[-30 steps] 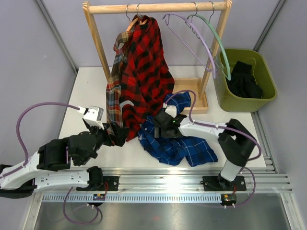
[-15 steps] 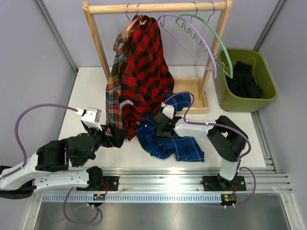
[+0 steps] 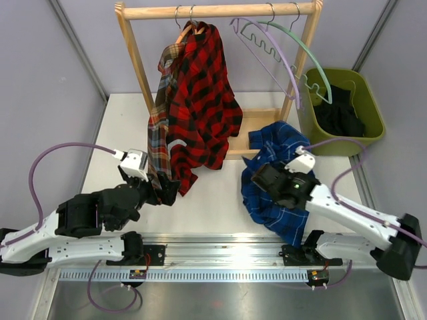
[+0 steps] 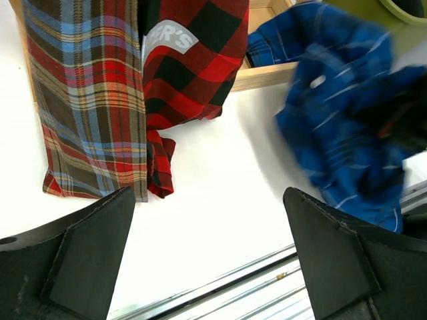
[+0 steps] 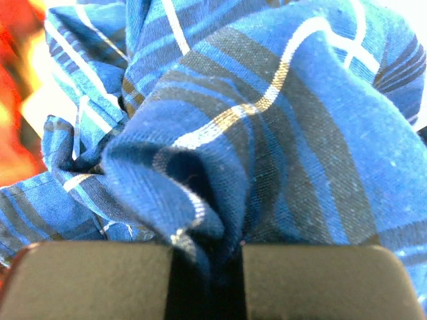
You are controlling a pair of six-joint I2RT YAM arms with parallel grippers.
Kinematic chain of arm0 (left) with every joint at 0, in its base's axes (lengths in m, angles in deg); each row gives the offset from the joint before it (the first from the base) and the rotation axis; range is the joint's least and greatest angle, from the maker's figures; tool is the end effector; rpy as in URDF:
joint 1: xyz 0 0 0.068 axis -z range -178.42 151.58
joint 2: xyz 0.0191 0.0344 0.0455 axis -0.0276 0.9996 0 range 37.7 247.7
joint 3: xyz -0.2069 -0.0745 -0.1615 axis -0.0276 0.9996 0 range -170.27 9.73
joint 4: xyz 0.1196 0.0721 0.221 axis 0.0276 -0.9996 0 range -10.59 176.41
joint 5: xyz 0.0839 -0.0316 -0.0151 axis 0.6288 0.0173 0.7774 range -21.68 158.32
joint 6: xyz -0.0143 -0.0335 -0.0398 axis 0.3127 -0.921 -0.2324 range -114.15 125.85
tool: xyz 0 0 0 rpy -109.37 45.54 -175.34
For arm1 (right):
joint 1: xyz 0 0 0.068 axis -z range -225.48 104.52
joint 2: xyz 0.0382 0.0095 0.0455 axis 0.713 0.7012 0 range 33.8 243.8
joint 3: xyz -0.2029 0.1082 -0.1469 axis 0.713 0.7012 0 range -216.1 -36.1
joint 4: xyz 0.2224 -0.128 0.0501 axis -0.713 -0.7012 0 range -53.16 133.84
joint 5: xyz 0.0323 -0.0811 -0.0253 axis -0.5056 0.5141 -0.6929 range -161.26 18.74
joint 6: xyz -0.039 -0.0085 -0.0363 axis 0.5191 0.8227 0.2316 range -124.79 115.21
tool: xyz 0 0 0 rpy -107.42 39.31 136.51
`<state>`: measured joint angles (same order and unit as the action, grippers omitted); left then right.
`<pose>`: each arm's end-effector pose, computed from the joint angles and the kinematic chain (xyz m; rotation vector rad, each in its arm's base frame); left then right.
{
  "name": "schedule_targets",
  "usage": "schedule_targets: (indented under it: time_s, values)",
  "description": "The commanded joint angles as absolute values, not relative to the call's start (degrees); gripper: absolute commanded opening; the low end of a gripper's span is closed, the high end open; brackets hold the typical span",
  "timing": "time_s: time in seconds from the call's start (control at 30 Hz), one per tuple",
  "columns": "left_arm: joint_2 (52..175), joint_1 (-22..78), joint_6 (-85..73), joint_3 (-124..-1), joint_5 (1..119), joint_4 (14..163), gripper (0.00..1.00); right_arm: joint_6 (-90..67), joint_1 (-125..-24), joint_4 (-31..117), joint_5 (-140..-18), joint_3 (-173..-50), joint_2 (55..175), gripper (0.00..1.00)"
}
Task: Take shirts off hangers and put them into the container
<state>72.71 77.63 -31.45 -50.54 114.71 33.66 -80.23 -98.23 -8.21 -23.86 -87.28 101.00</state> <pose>0.0460 -0.0783 0.3782 0.1613 1.9204 -0.5070 0.1457 0.1484 0.2559 0.6279 2.1605 -0.0391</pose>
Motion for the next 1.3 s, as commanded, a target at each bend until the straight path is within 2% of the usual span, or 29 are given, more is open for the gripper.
schedule_targets:
  time_s: [0.0,0.3,0.47,0.53,0.6,0.73,1.0,1.13,1.27]
  values:
    - [74.8,77.8,-30.9,-51.8,114.3,37.3,0.97,-85.5,-98.1,-20.4,-8.2,-91.5,94.2,0.0]
    - [78.1,77.8,-29.0,-55.0,112.3,38.7,0.97,-84.7,-97.6,-37.8,11.8,-113.6,89.8,0.0]
    - [77.9,77.8,-29.0,-56.1,111.7,38.3,0.97,-68.0,-96.6,-31.3,21.5,-122.1,87.9,0.0]
    - [77.5,77.8,-29.0,-56.3,111.6,38.2,0.97,-54.8,-96.6,-20.2,26.3,-122.1,84.2,0.0]
    - [77.1,77.8,-29.1,-56.1,111.7,38.2,0.97,-46.1,-96.5,-11.7,26.4,-122.5,81.4,0.0]
    - [77.1,77.8,-29.0,-55.8,111.6,38.3,0.98,-51.6,-96.5,-20.0,26.4,-132.0,80.4,0.0]
    - [78.7,77.8,-27.5,-56.7,110.8,39.6,0.98,-50.0,-96.5,-21.9,26.4,-138.9,84.9,0.0]
    - [78.4,77.9,-26.5,-56.5,110.4,40.4,0.99,-47.9,-96.5,-25.7,26.0,-150.7,92.2,0.0]
    - [79.2,77.8,-24.7,-56.6,110.0,42.5,0.99,-48.6,-96.5,-36.7,25.4,-163.3,102.3,0.0]
